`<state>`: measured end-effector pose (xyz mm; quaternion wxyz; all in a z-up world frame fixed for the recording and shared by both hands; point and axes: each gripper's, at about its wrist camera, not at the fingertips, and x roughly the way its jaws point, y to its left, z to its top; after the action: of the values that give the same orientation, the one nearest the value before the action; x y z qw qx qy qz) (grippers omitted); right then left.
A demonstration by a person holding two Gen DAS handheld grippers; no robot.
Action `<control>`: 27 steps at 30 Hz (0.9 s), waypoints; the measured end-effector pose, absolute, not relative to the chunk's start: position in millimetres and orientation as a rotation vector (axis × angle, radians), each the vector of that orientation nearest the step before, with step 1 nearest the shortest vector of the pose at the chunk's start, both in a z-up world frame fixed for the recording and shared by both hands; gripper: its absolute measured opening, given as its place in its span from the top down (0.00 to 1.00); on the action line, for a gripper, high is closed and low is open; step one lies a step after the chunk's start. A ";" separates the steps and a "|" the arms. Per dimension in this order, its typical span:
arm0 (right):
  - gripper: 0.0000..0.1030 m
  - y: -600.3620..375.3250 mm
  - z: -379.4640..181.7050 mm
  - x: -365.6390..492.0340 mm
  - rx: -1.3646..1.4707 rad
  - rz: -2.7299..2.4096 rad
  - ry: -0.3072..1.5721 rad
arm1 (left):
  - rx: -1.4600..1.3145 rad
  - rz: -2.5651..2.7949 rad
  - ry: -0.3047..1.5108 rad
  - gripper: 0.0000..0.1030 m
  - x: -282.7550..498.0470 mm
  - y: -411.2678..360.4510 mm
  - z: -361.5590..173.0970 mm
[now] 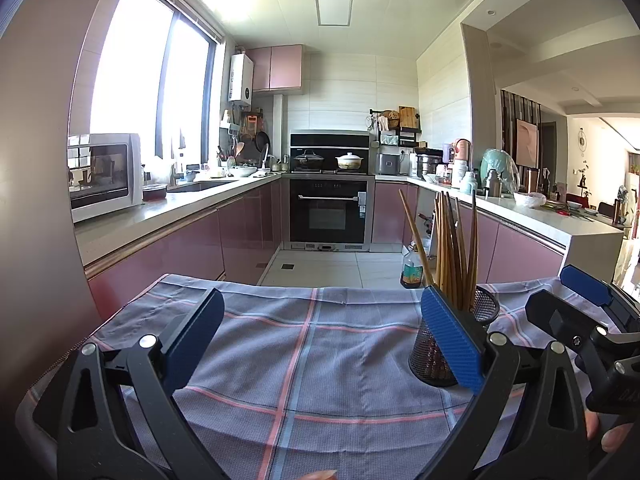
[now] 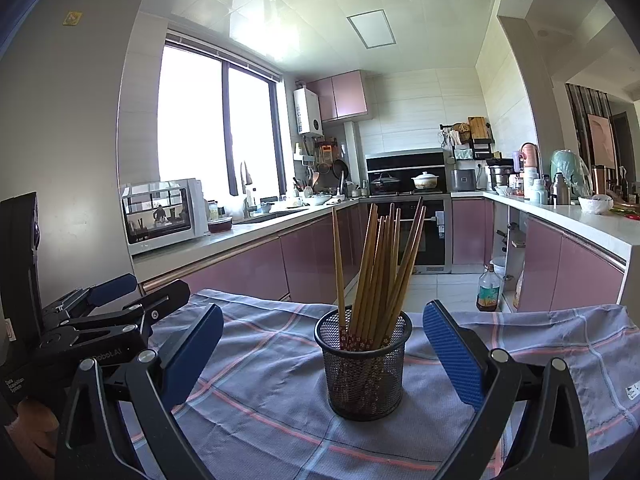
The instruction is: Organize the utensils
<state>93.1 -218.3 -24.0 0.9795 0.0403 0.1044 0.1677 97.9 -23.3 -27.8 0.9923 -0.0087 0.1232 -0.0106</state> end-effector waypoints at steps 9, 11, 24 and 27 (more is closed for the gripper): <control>0.06 -218.9 -22.8 92.8 0.083 0.335 0.208 | -0.017 -0.019 0.247 0.06 97.9 -23.2 -28.1; 0.06 -219.0 -23.0 92.7 0.082 0.335 0.208 | -0.017 -0.017 0.247 0.06 97.5 -23.2 -27.7; 0.06 -218.8 -21.4 93.3 0.082 0.334 0.206 | -0.017 -0.018 0.246 0.06 97.6 -23.3 -27.7; 0.06 -218.6 -21.5 93.0 0.082 0.333 0.205 | -0.017 -0.019 0.247 0.06 97.5 -23.3 -28.1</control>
<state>93.0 -218.6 -21.5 0.9801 0.0407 0.1020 0.1653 97.5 -23.3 -28.1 0.9923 -0.0084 0.1230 -0.0093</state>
